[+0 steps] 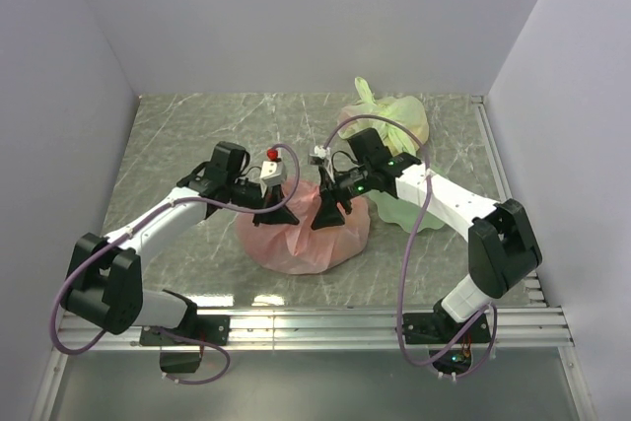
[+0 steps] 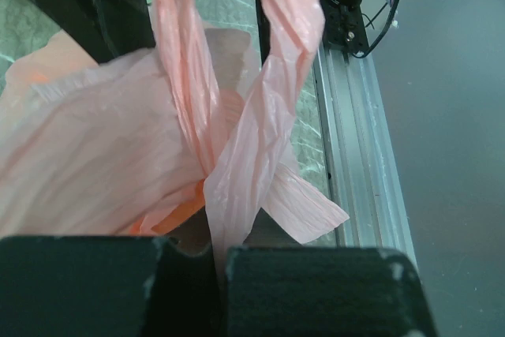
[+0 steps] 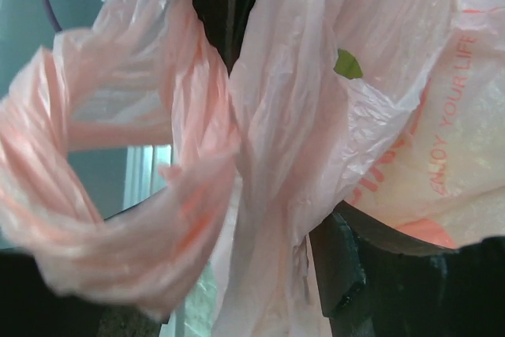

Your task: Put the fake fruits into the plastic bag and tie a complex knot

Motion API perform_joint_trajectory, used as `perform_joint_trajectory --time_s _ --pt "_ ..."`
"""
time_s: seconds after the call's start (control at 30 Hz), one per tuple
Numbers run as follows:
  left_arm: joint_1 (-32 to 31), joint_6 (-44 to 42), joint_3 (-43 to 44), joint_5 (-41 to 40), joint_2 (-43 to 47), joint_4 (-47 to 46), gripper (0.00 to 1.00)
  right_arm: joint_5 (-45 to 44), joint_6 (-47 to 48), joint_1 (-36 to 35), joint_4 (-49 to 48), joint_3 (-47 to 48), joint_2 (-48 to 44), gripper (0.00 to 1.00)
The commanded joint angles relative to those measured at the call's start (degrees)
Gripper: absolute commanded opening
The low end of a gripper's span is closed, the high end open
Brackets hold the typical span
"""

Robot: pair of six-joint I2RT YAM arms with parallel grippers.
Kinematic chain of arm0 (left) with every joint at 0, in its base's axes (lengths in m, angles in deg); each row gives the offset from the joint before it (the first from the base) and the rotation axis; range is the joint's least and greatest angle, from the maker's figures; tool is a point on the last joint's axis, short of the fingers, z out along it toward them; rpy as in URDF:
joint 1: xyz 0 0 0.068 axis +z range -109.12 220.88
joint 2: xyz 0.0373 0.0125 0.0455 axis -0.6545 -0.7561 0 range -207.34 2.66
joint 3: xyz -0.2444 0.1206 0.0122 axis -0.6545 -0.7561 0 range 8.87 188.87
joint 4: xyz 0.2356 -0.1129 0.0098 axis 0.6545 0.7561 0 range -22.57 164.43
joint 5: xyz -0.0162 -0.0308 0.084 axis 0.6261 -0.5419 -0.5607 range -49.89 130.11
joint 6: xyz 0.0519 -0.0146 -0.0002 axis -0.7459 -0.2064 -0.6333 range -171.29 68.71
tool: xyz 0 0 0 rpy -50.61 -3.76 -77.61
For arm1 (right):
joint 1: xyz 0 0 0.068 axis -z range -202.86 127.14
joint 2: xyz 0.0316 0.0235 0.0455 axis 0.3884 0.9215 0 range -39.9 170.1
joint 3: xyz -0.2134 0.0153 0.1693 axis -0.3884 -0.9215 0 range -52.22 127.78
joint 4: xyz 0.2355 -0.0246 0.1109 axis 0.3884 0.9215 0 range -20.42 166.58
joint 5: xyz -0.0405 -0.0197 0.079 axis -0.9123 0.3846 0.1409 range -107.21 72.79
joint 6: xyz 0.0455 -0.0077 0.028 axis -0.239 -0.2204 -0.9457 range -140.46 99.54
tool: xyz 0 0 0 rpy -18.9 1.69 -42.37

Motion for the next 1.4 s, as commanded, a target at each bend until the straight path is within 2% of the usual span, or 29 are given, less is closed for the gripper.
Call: perform_joint_trajectory --time_s 0.0,0.2,0.27,0.37,0.4,0.47,0.5,0.53,0.6,0.67,0.8,0.9,1.1,1.2,1.37 --pt "-0.64 -0.92 2.21 1.16 -0.51 -1.02 0.02 0.74 -3.48 -1.04 -3.29 2.32 -2.39 0.67" --pt "-1.78 2.86 1.77 -0.60 -1.48 -4.02 0.05 1.09 -8.23 -1.57 -6.81 2.93 -1.69 0.69" --pt "-2.49 2.86 1.68 -1.13 -1.48 -4.20 0.06 2.67 -8.42 -1.57 -7.34 3.19 -1.25 0.65" --pt "-2.58 2.07 1.86 -1.74 -1.48 -3.23 0.06 1.62 -9.30 -1.66 -7.87 3.63 -0.55 0.48" --pt "-2.58 1.81 1.86 -1.92 -1.56 -2.97 0.06 1.19 -9.56 -1.66 -7.78 3.89 0.07 0.31" --pt "-2.58 1.90 2.21 -2.01 -1.56 -2.62 0.07 0.92 -9.39 -1.75 -7.17 4.77 0.60 0.17" --pt "-2.58 2.24 2.38 -2.18 -1.56 -2.53 0.11 0.83 -9.38 -1.75 -7.08 4.95 1.03 0.11" --pt "-2.58 2.51 2.82 -2.53 -1.56 -2.35 0.15 0.57 -9.47 -1.75 -7.08 5.21 1.21 0.00" --pt "-2.58 1.90 3.88 -3.85 -1.30 0.62 0.27 0.57 -9.56 -1.75 -7.52 4.87 0.78 0.00" --pt "-2.05 1.37 5.72 -4.47 -0.52 5.61 0.33 0.39 -9.39 -1.75 -8.22 3.55 -0.36 0.00" --pt "4.61 4.43 6.34 -1.22 6.58 9.41 0.49 0.04 -7.98 -1.66 -8.49 1.62 -2.21 0.00" --pt "8.04 5.67 7.83 -1.22 12.29 11.87 0.56 0.39 -6.66 -1.57 -8.05 1.26 -2.39 0.00" --pt "11.83 12.78 8.89 -10.70 17.95 8.03 0.57 1.09 -1.66 -1.75 -5.33 1.87 -2.56 0.00" --pt "13.15 12.36 10.11 -13.96 15.32 7.05 0.57 1.01 0.89 -2.27 -4.01 1.88 -3.09 0.00" --pt "14.03 12.35 13.37 -13.61 8.73 7.24 0.58 1.62 2.83 -2.36 -2.33 2.49 -3.35 0.00"
